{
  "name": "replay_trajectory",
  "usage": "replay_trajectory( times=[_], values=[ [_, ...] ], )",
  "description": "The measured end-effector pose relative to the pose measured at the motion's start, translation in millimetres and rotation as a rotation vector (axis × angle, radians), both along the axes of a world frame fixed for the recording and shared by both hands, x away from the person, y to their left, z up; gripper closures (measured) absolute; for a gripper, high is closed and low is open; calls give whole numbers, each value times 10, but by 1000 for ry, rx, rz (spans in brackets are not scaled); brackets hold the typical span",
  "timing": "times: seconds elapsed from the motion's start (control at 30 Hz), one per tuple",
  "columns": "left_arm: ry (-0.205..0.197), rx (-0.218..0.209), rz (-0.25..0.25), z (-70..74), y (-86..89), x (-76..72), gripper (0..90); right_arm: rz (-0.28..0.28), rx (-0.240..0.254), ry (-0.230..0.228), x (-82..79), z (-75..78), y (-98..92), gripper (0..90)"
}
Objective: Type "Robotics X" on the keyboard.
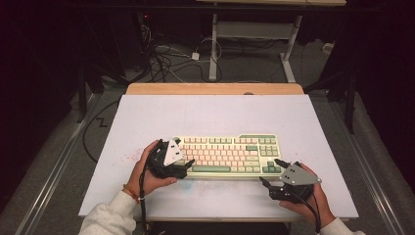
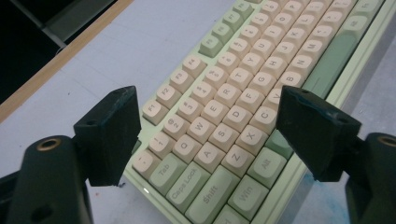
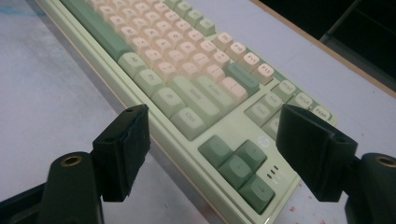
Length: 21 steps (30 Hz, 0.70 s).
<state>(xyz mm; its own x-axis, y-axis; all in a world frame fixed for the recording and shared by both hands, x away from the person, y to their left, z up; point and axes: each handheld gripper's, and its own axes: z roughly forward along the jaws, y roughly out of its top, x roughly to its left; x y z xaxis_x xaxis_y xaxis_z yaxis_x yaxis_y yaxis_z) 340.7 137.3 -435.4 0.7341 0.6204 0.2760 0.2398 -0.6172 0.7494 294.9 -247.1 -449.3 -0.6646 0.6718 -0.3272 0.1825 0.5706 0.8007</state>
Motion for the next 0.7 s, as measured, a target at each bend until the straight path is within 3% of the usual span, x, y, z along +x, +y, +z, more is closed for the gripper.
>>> replay_trajectory(
  times=[0.23, 0.4, 0.57, 0.7],
  values=[
    [53, -65, -51, -24, 91, -41, 393, 4, -8, -7, -10, 0, 21, 271],
    [122, -119, -109, -51, 103, -38, 668, 8, -15, -1, -5, -11, 25, 271],
    [156, -97, -117, -94, 20, -21, 833, 11, -19, 0, -15, -14, 33, 271],
    [177, -69, -139, -129, -99, -8, 874, 10, -21, 0, -16, -11, 32, 271]
  ],
)
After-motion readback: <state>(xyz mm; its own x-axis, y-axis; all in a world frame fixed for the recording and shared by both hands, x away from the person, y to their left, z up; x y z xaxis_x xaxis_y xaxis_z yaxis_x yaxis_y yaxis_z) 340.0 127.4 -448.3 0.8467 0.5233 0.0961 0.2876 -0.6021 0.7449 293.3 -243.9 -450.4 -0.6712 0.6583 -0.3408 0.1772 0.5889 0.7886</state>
